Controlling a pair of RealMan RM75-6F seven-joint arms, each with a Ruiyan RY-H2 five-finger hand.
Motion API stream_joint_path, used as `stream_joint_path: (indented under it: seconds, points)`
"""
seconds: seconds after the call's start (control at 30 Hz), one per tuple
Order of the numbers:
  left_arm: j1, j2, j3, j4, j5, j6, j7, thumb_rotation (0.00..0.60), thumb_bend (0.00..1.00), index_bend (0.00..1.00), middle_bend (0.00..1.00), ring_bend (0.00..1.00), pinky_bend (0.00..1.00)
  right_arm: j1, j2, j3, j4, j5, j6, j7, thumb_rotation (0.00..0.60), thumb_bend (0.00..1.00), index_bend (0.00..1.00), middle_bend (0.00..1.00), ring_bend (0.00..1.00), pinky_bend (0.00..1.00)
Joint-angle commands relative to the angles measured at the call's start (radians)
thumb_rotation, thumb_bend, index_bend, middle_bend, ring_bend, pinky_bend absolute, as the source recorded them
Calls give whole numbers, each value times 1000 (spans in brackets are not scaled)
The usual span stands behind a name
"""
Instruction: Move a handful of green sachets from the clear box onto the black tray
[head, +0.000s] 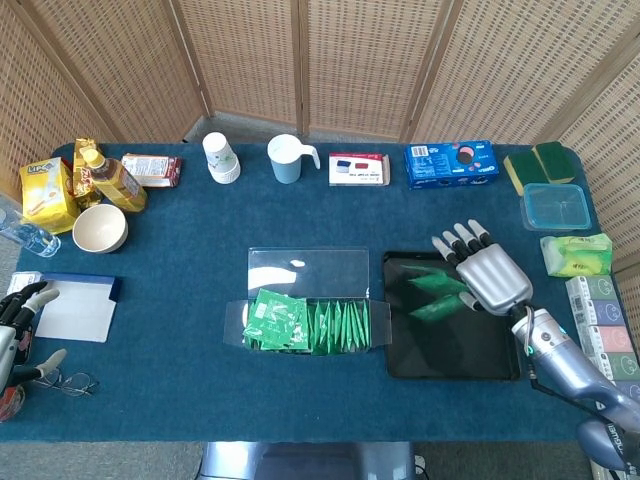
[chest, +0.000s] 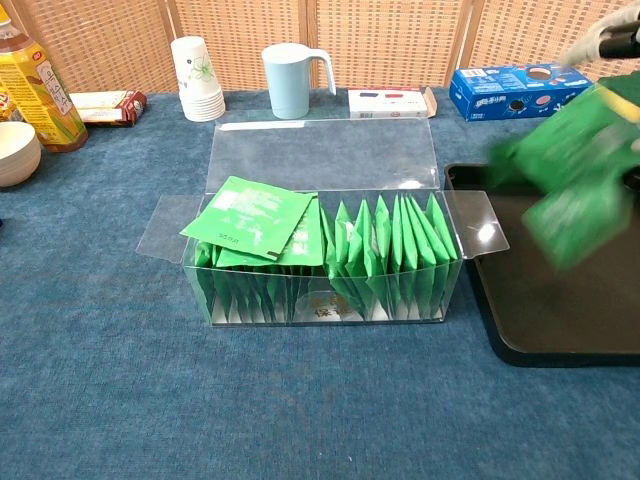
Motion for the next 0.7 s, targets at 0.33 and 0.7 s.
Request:
stream_joint_path:
  seconds: [0.33, 0.7]
  points:
    - [2, 4, 0, -8, 1, 4, 8, 589, 162, 184, 144, 181, 346, -15, 8, 17, -5, -2, 28, 3, 396, 132, 0, 0, 0, 0]
    - [23, 7, 8, -15, -34, 5, 29, 590, 163, 185, 144, 181, 346, -93, -4, 54, -73, 97, 147, 13, 401, 132, 0, 0, 0, 0]
